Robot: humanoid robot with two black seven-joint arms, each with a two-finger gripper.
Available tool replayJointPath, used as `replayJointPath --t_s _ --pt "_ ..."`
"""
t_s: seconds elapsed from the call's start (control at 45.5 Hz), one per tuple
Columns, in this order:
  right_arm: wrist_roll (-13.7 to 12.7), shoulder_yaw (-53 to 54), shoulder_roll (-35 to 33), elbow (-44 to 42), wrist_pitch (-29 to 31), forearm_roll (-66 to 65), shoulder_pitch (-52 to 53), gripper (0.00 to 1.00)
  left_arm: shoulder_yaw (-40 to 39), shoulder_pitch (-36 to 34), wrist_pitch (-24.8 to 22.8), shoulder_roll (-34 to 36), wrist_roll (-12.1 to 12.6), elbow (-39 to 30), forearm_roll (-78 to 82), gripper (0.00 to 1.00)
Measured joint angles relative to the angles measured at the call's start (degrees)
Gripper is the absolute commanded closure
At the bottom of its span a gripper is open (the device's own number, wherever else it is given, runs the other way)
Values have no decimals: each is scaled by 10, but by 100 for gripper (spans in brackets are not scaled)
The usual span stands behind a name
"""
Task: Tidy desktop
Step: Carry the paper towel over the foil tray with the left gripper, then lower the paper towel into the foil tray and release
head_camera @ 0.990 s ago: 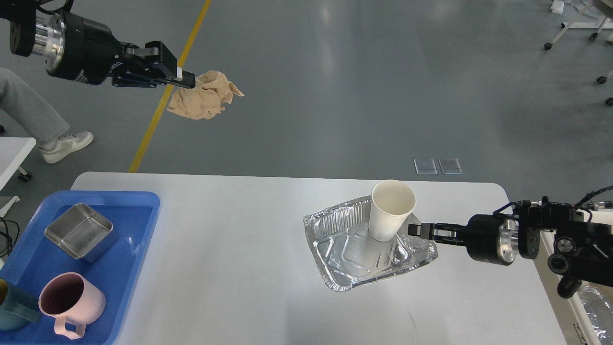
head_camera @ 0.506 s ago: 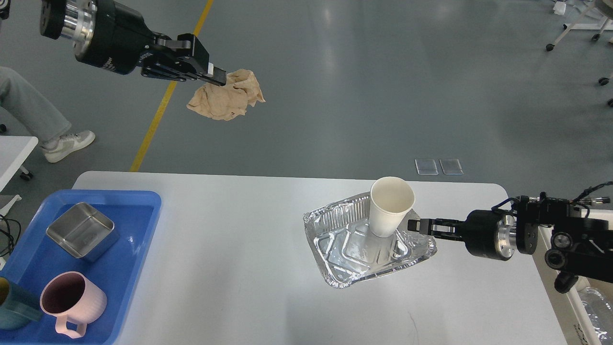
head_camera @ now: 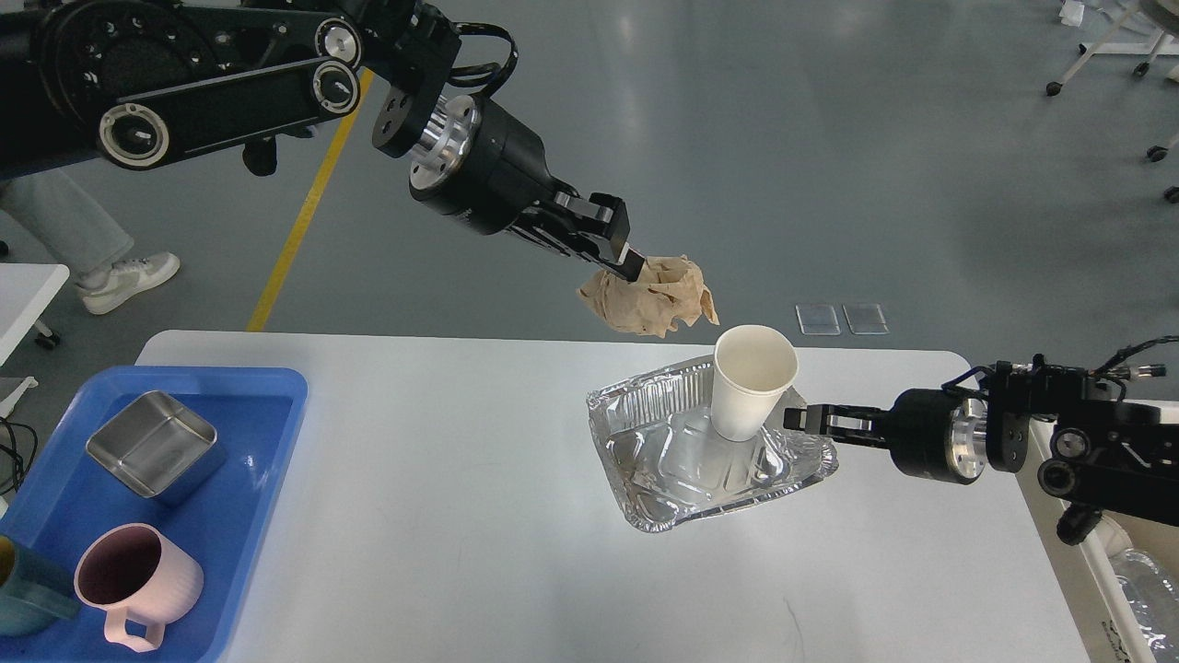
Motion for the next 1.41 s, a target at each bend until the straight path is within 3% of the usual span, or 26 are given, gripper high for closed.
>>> replayJointPath --t_s 0.66,1.408 --pt "-1 0 11 -55 25 12 0 100 34 -78 -38 -17 -1 -7 -21 100" --pt "-1 1 1 -65 44 16 22 100 62 -24 -19 -67 12 0 -19 100"
